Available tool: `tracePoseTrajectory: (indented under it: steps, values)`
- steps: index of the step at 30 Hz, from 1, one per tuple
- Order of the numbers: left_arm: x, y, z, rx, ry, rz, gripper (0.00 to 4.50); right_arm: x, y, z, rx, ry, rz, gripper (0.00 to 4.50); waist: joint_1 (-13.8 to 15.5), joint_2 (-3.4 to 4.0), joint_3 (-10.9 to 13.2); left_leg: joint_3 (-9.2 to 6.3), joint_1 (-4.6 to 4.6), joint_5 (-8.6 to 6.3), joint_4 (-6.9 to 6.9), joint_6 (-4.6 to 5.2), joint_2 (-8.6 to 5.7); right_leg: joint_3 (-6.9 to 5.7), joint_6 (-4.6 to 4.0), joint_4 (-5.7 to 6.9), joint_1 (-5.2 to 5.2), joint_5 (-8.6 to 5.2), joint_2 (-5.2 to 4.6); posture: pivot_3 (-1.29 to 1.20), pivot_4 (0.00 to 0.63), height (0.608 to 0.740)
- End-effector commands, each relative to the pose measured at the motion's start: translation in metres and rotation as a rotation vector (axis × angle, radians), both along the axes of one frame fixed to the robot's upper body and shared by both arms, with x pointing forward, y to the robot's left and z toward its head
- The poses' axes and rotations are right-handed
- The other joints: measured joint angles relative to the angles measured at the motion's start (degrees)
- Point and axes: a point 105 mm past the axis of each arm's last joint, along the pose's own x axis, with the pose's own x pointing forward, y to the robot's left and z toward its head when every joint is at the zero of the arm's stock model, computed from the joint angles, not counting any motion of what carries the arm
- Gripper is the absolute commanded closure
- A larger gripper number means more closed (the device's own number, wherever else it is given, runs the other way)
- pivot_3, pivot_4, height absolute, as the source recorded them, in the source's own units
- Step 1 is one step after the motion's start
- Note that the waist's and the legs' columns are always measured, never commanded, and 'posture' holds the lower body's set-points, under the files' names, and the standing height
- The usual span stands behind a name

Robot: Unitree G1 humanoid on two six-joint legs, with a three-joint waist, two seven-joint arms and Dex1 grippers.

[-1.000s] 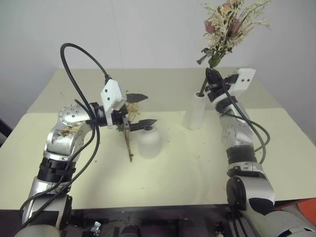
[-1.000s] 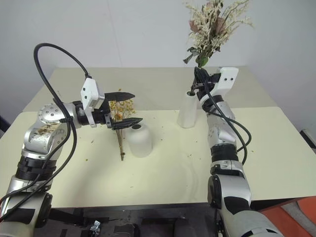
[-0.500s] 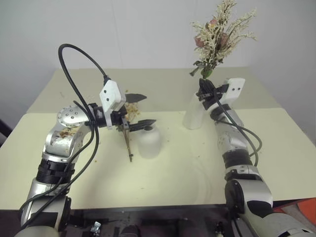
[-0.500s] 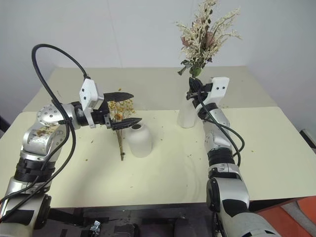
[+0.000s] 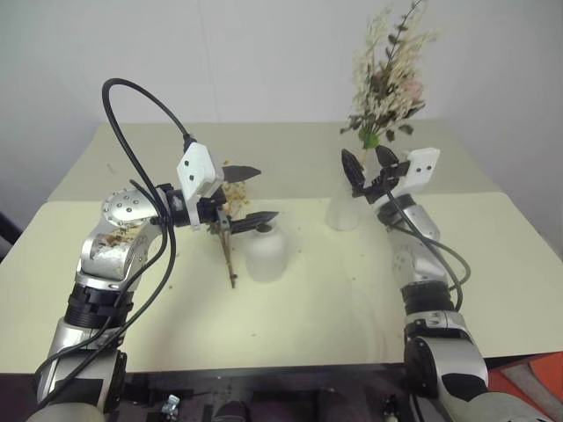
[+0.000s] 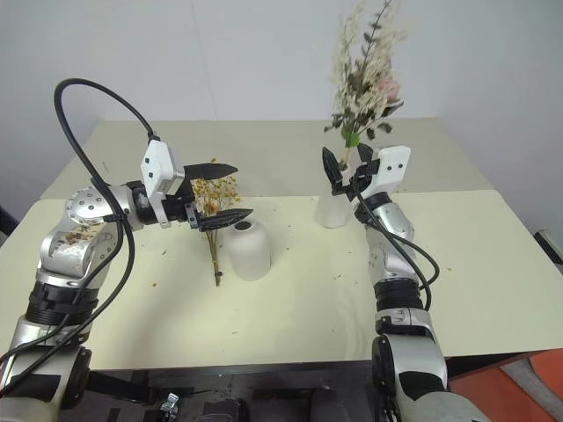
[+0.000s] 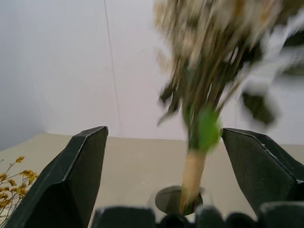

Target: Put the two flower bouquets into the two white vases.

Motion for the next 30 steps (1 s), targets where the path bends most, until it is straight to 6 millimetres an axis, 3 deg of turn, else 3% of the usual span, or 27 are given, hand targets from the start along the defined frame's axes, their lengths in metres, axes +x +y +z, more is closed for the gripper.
tracePoseTrajectory:
  steps: [1,5,10,14,19,22,26,30]
  values:
    - [-0.002,-0.001,0.014,-0.007,-0.063,-0.015,0.00,-0.009,-0.004,0.014,-0.002,-0.051,-0.012,0.04,0.00,0.00,0.00,0.00,0.00,0.00,0.00,0.00,0.00,0.00,0.00,-0.01,0.00,0.00,0.00,0.00,0.150,0.740]
    - [-0.002,0.000,0.014,-0.009,-0.061,-0.014,0.00,-0.014,-0.009,0.015,-0.009,-0.057,-0.028,0.04,-0.02,0.00,0.00,0.00,0.00,0.00,0.00,0.00,0.00,0.00,0.00,0.00,0.00,0.00,0.00,0.00,0.150,0.740]
    - [-0.010,0.017,0.030,-0.091,-0.092,0.050,0.00,-0.042,-0.024,0.017,-0.041,-0.041,-0.008,0.04,0.12,0.00,0.00,-0.01,-0.04,0.00,0.00,0.00,0.00,-0.01,0.01,-0.03,0.00,0.00,-0.01,0.00,0.150,0.740]
    - [-0.003,0.043,0.050,-0.192,-0.114,0.337,0.00,-0.069,-0.028,0.018,-0.145,0.047,0.051,0.04,0.32,-0.01,0.00,-0.02,-0.08,0.00,0.02,0.00,-0.01,-0.02,0.01,-0.03,-0.01,-0.01,-0.04,0.00,0.150,0.740]
    - [0.009,0.074,0.048,-0.092,-0.107,0.799,0.00,-0.094,-0.028,0.026,-0.340,0.140,0.116,0.04,0.08,-0.02,-0.01,-0.02,0.11,0.00,0.05,0.00,0.02,0.00,0.50,-0.02,0.15,-0.30,0.02,0.00,0.150,0.740]
    - [0.014,0.087,0.044,-0.113,0.014,0.953,0.00,-0.098,-0.026,0.024,-0.514,0.235,0.120,0.04,0.28,-0.03,0.00,-0.02,0.15,0.00,0.06,0.00,0.01,0.00,0.53,-0.03,0.21,-0.32,0.02,0.00,0.150,0.740]
    - [0.026,0.111,0.022,-0.144,0.339,1.174,0.00,-0.106,-0.018,0.031,-0.627,0.285,0.177,0.04,0.49,-0.08,0.00,-0.03,0.05,0.00,0.10,0.00,-0.01,-0.04,0.55,-0.07,0.17,-0.33,0.01,0.00,0.150,0.740]
    - [0.029,0.102,-0.002,-0.084,0.546,1.141,0.00,-0.110,-0.007,0.038,-0.656,0.355,0.282,0.04,0.00,-0.07,0.00,-0.02,0.04,-0.01,0.03,0.00,-0.01,-0.02,0.55,-0.13,0.13,-0.34,0.01,0.00,0.150,0.740]
